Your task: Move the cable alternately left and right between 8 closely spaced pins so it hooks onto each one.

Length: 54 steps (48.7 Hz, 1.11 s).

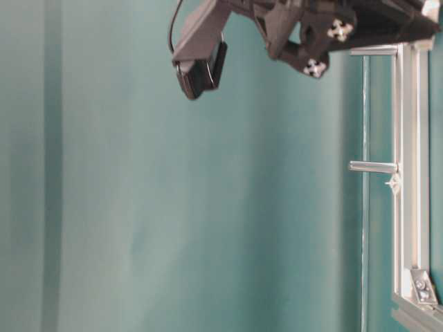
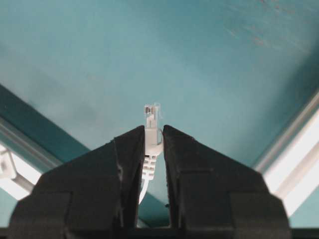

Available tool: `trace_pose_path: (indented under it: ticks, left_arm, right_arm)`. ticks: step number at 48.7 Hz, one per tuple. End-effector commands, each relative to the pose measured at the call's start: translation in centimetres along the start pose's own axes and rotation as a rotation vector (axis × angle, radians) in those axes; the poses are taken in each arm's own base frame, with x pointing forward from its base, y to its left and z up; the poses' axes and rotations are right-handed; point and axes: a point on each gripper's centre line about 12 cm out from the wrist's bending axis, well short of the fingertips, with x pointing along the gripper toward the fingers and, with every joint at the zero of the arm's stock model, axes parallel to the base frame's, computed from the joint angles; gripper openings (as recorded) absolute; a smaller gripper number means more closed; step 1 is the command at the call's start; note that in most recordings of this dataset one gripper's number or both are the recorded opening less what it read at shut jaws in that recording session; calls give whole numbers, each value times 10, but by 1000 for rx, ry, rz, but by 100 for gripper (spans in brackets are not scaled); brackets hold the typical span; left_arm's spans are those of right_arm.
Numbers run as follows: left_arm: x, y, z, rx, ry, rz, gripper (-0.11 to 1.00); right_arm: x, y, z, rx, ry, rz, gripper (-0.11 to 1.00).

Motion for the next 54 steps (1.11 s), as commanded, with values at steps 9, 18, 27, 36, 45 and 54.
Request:
trace_pose_path:
  ticks: [9,18,27,36,45,54]
  left_arm:
    - [0,-1,4,2,-11,-2,0]
    - [0,0,4,2,-11,-1,0]
    - [0,0,4,2,-11,-1,0]
    - [0,0,4,2,-11,-1,0]
    - [0,0,4,2,-11,-1,0]
    - [0,0,4,2,-11,-1,0]
  right_arm:
    - [-2,30,14,-24,-21,78,14]
    - [0,48,18,-12,-13,102,14]
    - [2,62,13,-13,1,117,14]
    - [0,67,-6,-9,41,123,14]
    - [-3,70,-21,15,65,113,14]
    - [-7,75,-32,55,78,127,14]
